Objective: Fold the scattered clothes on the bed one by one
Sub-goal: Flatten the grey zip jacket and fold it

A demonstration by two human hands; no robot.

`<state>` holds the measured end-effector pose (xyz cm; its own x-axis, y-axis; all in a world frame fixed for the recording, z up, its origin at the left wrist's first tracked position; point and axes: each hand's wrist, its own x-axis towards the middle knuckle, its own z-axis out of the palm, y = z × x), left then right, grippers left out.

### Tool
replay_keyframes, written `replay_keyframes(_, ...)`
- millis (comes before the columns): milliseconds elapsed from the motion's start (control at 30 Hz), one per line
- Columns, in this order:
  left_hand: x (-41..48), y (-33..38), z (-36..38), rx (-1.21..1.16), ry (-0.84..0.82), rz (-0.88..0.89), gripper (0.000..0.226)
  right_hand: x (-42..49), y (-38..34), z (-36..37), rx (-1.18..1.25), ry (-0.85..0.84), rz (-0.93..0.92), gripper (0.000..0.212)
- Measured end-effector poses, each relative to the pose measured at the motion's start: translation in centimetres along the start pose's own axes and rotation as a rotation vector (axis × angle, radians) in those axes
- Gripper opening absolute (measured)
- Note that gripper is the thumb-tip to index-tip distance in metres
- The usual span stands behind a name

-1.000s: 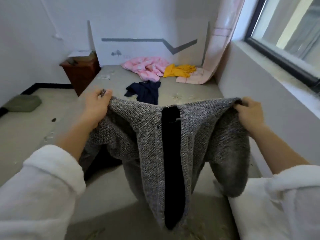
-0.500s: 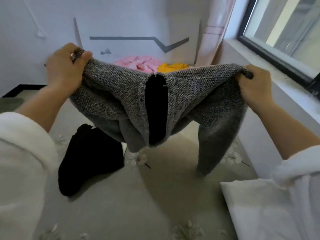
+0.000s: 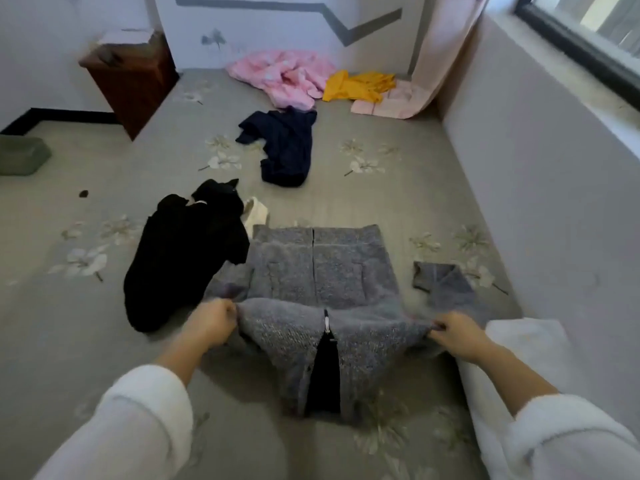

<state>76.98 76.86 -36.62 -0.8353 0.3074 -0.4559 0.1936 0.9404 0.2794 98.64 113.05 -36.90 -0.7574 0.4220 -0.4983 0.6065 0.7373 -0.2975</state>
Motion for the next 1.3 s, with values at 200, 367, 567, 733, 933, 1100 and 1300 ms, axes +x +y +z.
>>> replay_keyframes(200, -2.9, -3.9, 12.5, -0.148, -0.416, -0.210, 0.035, -1.9, 2.5, 10.9, -0.065, 0.124, 0.387, 0.036)
replay_keyframes(367, -4.9, -3.6, 18.0, -0.221, -0.623, -0.308, 0.017, -2.8, 1.9, 14.9, 0.624, 0.506, 0.719, 0.046)
replay_keyframes(567, -5.1, -1.7, 25.6, -0.376, -0.515, -0.230, 0.039, -3.0, 2.0, 23.0, 0.745, -0.009, 0.717, 0.017)
replay_keyframes(733, -4.0, -1.4, 28.3, -0.647, -0.232, -0.278, 0.057, -0.9, 1.4, 24.4, 0.628, -0.076, 0.410, 0.047)
replay_keyframes(933, -3.0, -0.8, 25.5, -0.483, -0.138, -0.098, 0.034, -0.5, -0.9, 21.0, 0.797, -0.006, 0.248, 0.004)
replay_keyframes(1100, -5.3, -1.4, 20.0, -0.848, -0.366, -0.041, 0.022, -2.3, -0.7, 18.0, 1.032, 0.030, 0.307, 0.013)
replay_keyframes(1300, -11.5, -7.0, 23.5, -0.476, -1.013, -0.321, 0.029, -7.8, 3.2, 24.2, 0.925, -0.606, 0.677, 0.038)
